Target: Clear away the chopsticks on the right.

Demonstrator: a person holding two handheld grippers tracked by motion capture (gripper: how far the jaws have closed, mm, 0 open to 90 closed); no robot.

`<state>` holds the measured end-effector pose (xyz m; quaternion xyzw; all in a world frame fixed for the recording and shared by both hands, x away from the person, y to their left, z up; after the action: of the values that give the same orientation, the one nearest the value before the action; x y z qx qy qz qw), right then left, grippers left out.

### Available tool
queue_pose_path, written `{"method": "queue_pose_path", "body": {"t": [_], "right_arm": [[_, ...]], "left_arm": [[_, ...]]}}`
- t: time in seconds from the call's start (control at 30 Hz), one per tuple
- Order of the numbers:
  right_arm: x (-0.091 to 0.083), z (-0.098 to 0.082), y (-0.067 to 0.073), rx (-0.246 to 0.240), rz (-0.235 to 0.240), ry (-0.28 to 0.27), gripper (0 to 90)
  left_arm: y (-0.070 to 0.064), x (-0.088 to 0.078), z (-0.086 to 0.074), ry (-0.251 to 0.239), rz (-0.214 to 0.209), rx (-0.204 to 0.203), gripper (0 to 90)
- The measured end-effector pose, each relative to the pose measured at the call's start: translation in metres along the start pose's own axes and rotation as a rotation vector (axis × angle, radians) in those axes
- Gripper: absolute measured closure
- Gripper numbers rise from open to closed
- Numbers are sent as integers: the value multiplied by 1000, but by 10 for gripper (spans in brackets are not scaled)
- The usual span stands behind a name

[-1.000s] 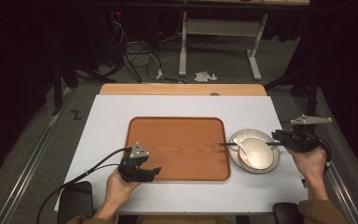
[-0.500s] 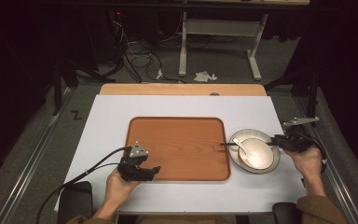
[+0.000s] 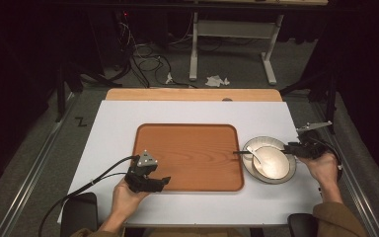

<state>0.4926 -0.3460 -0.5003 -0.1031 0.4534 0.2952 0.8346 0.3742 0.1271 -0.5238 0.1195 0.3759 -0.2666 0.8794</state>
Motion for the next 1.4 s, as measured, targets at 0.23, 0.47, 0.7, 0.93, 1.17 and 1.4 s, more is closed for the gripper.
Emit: {"method": "queue_pose_path", "body": {"t": [0.23, 0.47, 0.7, 0.93, 1.17, 1.4], "right_arm": [[1, -1, -1, -10, 35, 24, 709], [1, -2, -2, -13, 35, 24, 701], [6, -2, 0, -27, 45, 43, 757], [9, -4, 1, -41, 31, 59, 817], [11, -4, 1, -49, 27, 50, 858], [2, 1, 6, -56, 23, -9, 865]], "left_arm": [[-2, 0, 0, 6, -11, -5, 321], [-2, -2, 0, -6, -7, -5, 321], [-1, -1, -1, 3, 0, -2, 320], [0, -2, -1, -3, -3, -11, 320], [0, -1, -1, 6, -6, -9, 320], [0, -1, 0, 2, -12, -14, 320]]}}
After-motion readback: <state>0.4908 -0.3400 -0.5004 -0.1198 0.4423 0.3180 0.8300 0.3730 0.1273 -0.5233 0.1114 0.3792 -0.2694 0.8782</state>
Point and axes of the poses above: each handheld gripper's, and its own axes: x roughly forward along the jaws, z roughly out of its top, y roughly to its left, the point moved 6 cm from there along x, roughly forward along the jaws, and after that the axes turned 10 degrees about z, right-handed, at the moved point
